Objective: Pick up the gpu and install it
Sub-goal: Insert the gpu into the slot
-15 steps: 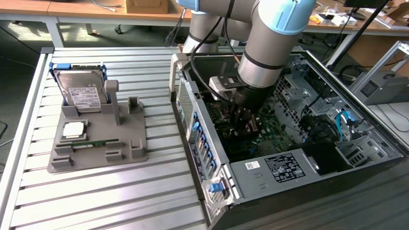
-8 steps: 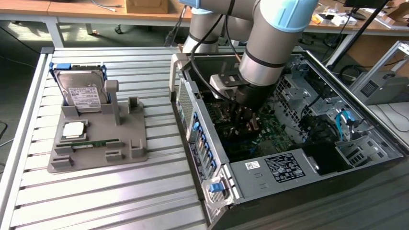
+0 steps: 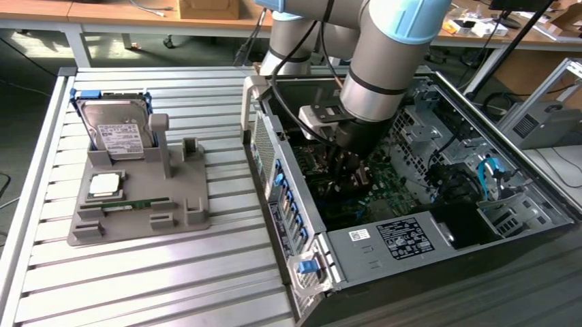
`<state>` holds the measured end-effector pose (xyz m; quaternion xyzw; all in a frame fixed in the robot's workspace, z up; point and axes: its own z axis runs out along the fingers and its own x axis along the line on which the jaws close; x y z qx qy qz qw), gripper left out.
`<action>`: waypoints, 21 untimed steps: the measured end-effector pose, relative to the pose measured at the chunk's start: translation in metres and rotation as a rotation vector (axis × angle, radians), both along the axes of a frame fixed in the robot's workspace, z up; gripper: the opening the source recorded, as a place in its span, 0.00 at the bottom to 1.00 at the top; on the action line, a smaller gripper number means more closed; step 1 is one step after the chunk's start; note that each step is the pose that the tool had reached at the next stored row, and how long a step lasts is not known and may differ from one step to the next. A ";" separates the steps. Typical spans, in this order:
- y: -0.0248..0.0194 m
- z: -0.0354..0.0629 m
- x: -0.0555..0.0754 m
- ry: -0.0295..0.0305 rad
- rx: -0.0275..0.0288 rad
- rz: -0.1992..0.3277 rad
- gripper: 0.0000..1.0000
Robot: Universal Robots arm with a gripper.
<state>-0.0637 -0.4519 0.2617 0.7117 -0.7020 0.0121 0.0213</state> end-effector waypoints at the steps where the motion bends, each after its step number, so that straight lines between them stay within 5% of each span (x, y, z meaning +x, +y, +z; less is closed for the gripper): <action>1: 0.0000 0.0000 0.000 0.0000 0.0014 0.000 0.27; 10: 0.0001 0.0001 0.001 0.0003 0.0044 -0.064 0.27; 16: 0.0002 -0.0001 0.003 0.0020 0.0238 -0.064 0.27; 21: -0.0001 -0.0006 0.003 0.0023 0.0242 -0.067 0.27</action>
